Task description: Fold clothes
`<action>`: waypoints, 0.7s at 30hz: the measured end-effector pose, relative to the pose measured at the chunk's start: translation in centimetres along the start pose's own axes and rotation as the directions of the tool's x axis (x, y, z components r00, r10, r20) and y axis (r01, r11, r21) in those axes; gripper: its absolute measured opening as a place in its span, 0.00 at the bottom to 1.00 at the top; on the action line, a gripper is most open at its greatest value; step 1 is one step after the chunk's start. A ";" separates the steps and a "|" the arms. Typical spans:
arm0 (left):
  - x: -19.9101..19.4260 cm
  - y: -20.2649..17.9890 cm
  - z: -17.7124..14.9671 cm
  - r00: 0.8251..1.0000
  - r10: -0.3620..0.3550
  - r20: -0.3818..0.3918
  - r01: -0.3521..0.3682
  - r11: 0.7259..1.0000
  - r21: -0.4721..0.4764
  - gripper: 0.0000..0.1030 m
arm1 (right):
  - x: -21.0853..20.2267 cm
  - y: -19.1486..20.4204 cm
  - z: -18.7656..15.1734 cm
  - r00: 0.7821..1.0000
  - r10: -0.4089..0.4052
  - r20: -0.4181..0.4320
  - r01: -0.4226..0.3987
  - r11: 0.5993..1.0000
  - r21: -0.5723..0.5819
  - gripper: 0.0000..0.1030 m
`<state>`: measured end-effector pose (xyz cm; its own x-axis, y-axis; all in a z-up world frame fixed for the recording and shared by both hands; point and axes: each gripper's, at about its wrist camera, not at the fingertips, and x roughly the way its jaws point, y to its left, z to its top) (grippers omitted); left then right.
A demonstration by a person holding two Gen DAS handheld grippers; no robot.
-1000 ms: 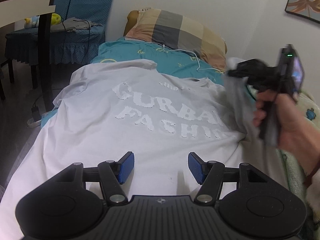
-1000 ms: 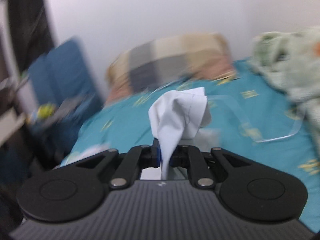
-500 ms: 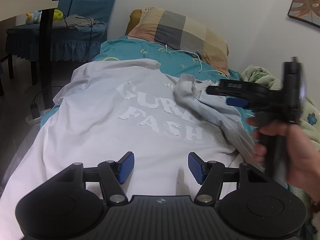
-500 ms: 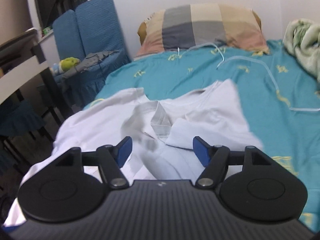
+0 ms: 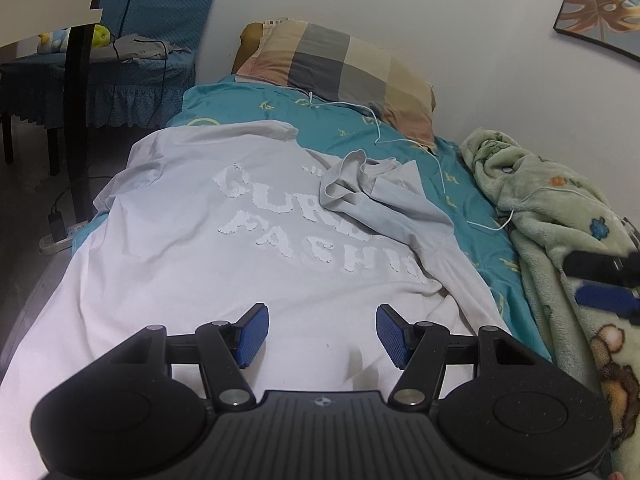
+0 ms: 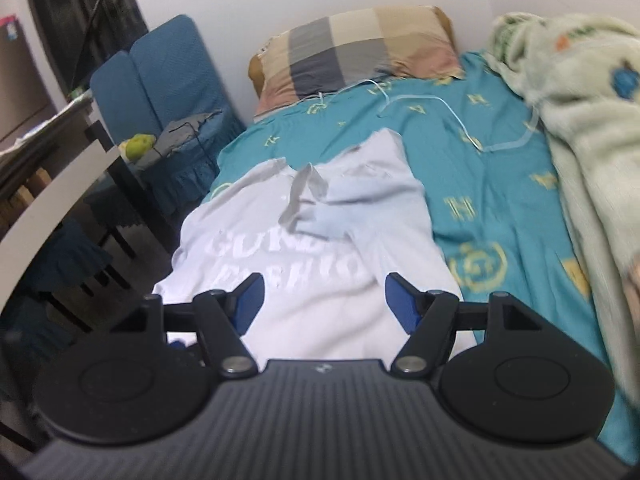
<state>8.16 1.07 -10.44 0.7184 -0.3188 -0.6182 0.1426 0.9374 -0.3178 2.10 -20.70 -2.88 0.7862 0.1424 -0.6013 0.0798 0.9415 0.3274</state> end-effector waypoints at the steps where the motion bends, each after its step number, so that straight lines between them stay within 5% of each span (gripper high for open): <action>1: -0.1 -0.2 -0.1 1.000 -0.002 -0.003 0.002 1.000 0.002 0.60 | -0.4 -0.3 -0.6 1.000 -0.004 -0.008 0.004 1.000 0.008 0.67; 12: -1.1 -3.2 -2.0 0.998 -0.038 -0.041 0.041 0.997 0.060 0.60 | -3.2 -2.2 -1.2 0.999 -0.002 0.036 0.003 0.999 -0.047 0.67; 21: -2.2 -10.0 -5.0 0.992 -0.085 -0.097 0.100 0.982 0.158 0.59 | -5.1 -4.8 -0.3 0.997 0.051 0.061 -0.051 0.999 -0.001 0.67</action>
<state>1.75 -8.35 -9.49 0.6341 -0.4093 -0.6560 0.3192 0.9113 -0.2601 -2.52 -25.84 -1.56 0.8254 0.1717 -0.5378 0.0384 0.9333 0.3569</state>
